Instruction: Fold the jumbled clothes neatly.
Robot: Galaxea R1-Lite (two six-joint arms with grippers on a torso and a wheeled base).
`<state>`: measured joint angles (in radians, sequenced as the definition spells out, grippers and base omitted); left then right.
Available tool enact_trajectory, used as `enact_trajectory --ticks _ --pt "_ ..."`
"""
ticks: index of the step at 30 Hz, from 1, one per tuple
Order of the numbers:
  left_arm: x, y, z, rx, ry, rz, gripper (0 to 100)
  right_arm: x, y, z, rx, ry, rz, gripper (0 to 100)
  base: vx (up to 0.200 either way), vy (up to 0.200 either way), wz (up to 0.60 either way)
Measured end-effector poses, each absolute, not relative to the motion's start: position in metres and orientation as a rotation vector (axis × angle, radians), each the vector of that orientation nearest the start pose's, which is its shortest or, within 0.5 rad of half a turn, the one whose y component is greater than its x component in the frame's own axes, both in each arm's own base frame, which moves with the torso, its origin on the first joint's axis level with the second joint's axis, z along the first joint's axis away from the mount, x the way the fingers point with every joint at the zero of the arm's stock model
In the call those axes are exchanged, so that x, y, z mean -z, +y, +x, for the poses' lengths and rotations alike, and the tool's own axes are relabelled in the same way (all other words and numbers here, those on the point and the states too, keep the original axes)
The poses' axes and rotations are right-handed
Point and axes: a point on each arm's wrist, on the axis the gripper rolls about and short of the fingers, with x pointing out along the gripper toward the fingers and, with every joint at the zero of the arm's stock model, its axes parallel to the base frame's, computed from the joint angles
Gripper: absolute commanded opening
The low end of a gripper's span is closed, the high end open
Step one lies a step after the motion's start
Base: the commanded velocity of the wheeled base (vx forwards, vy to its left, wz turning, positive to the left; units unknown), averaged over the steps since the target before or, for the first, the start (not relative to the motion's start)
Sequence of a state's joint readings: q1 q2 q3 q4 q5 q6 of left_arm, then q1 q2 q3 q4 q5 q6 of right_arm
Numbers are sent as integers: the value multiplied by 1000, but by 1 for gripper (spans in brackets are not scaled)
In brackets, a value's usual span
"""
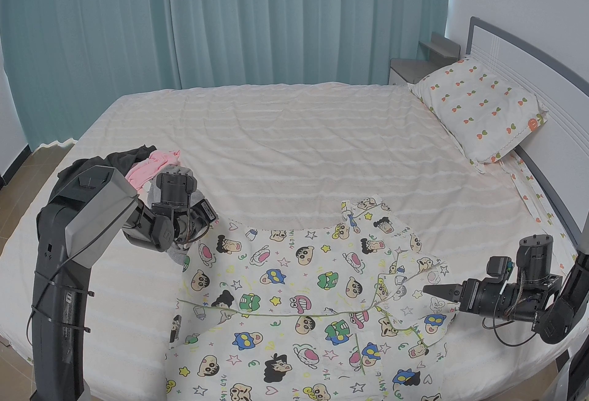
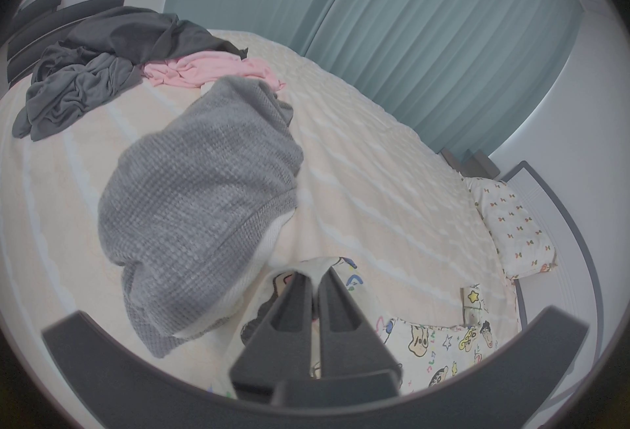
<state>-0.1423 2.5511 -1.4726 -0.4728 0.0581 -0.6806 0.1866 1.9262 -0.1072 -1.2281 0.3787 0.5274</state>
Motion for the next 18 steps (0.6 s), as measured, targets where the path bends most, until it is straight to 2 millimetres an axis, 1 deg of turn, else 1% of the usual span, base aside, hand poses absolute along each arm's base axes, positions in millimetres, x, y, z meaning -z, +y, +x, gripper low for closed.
enact_trajectory --ticks 9,11,15,18 --pt "18 -59 483 -153 608 -603 100 -37 49 213 -379 729 555 100 0 0 0" --pt "18 -52 484 -166 606 -607 100 -37 49 213 -379 729 556 100 0 0 0" --pt "18 -32 485 -209 597 -622 100 -37 49 212 -380 730 553 100 0 0 0" --pt "15 -25 482 -222 596 -631 100 -37 48 212 -380 729 550 100 0 0 0"
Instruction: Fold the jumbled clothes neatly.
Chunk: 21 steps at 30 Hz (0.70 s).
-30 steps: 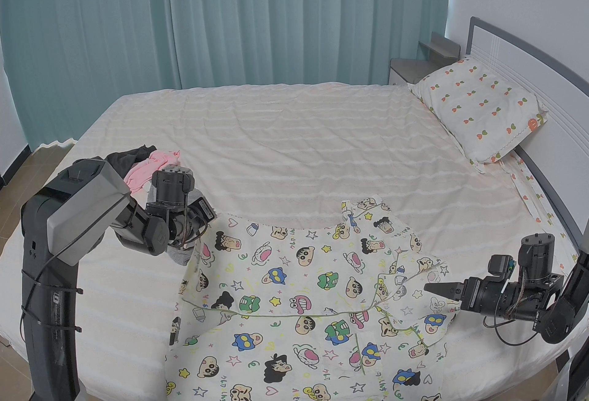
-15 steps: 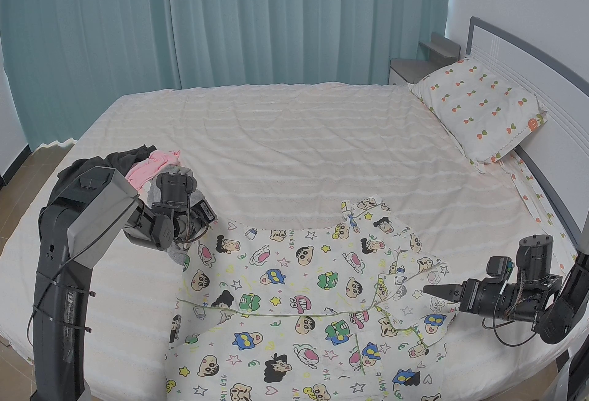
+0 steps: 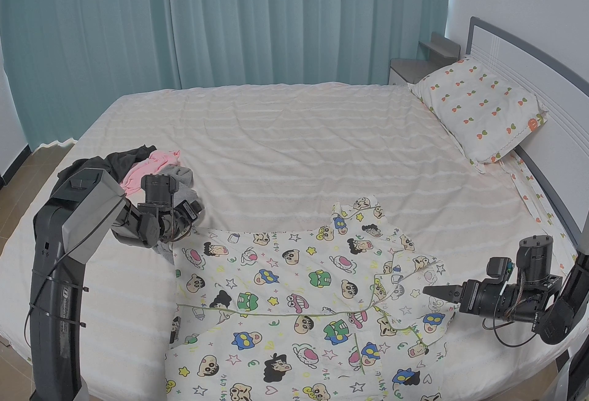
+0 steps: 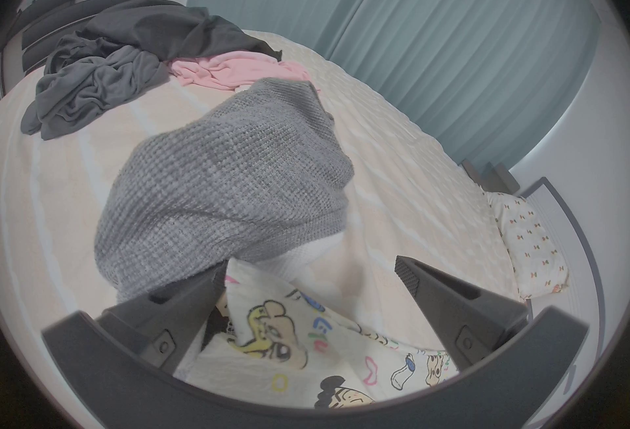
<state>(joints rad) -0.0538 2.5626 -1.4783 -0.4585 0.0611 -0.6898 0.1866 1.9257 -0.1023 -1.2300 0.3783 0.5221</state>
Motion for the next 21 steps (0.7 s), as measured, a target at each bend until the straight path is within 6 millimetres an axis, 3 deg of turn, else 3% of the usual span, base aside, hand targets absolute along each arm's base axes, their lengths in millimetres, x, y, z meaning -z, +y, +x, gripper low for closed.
enact_trajectory --ticks 4,8,16,21 --pt "5 -18 475 -195 610 -651 100 -37 49 212 -381 730 547 100 0 0 0" --pt "-4 -24 471 -147 621 -656 100 -37 49 212 -382 730 546 100 0 0 0" --pt "-21 -29 477 -149 607 -675 100 -37 48 213 -381 727 548 100 0 0 0" --pt "-31 -21 474 -177 637 -730 100 -38 47 214 -375 718 552 100 0 0 0"
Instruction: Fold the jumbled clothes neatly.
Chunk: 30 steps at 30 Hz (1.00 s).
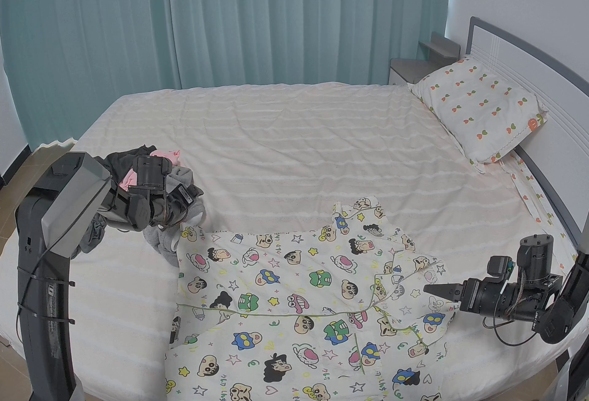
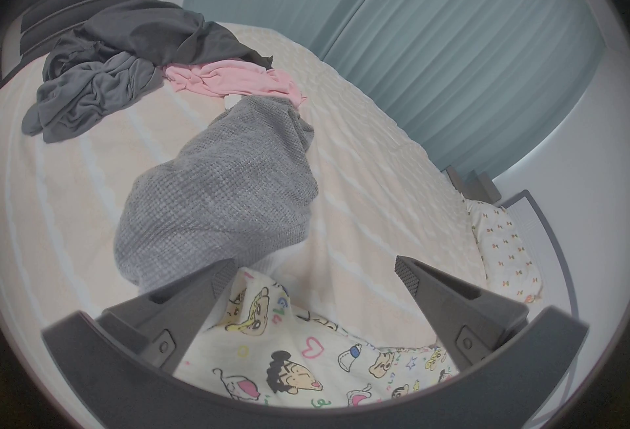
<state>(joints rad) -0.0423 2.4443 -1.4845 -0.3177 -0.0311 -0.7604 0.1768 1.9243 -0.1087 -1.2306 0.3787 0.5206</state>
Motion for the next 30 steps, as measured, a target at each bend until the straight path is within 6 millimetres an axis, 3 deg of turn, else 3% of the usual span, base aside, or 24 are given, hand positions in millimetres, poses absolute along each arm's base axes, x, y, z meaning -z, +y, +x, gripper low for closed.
enact_trajectory --ticks 7,14,24,30 --pt "-68 -8 458 -110 656 -834 100 -43 44 220 -367 683 554 100 0 0 0" --pt "-85 -11 417 -57 722 -904 100 -51 43 246 -357 648 555 100 0 0 0" --pt "-89 -53 350 114 681 -1050 100 -69 49 331 -334 658 559 100 0 0 0" --pt "-88 -69 324 214 653 -1131 100 -64 55 382 -311 723 562 100 0 0 0"
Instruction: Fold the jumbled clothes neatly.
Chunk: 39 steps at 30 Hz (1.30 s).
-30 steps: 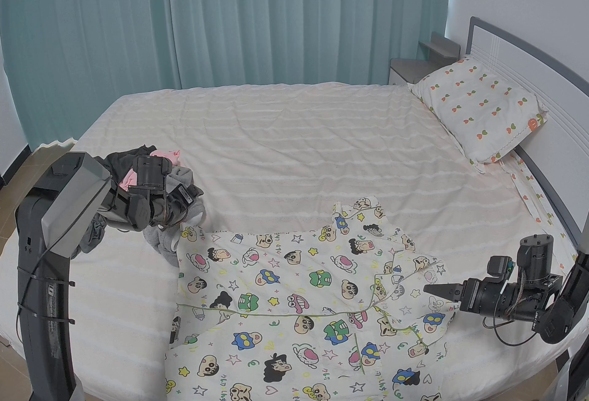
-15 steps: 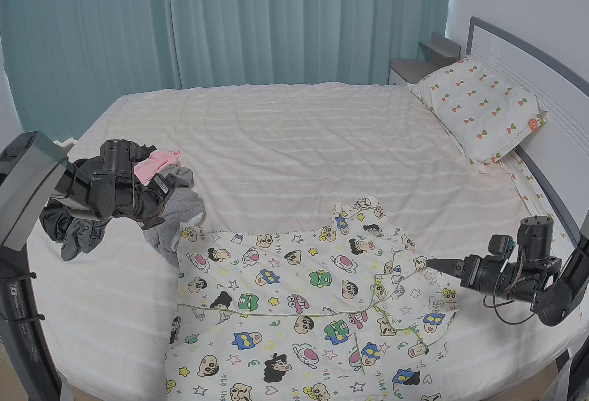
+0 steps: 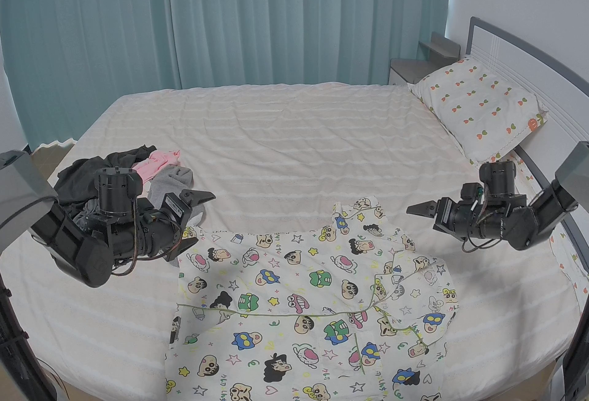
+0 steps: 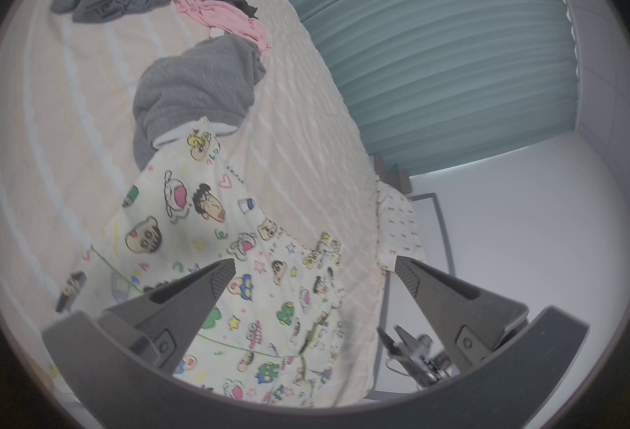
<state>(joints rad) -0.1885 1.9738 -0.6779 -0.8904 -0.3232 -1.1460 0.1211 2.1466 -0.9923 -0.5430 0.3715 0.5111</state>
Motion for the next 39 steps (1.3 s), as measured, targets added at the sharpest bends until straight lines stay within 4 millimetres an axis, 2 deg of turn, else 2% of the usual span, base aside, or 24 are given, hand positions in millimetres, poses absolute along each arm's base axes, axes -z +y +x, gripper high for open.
enact_trajectory --ticks 5,9,13,25,34,39 --pt "-83 -73 307 284 616 -1177 100 -40 63 417 -270 794 531 100 0 0 0" --pt "-77 -74 299 309 604 -1191 100 -21 71 436 -206 791 477 100 0 0 0" --pt "-69 -74 293 302 629 -1196 100 -11 82 450 -203 783 451 100 0 0 0" --pt "-59 -74 291 280 664 -1197 100 4 95 479 -201 815 437 100 0 0 0" --pt "-55 -74 291 272 676 -1195 100 19 91 491 -163 811 430 100 0 0 0" --pt "-54 -74 291 270 679 -1195 100 19 86 498 -129 796 423 100 0 0 0"
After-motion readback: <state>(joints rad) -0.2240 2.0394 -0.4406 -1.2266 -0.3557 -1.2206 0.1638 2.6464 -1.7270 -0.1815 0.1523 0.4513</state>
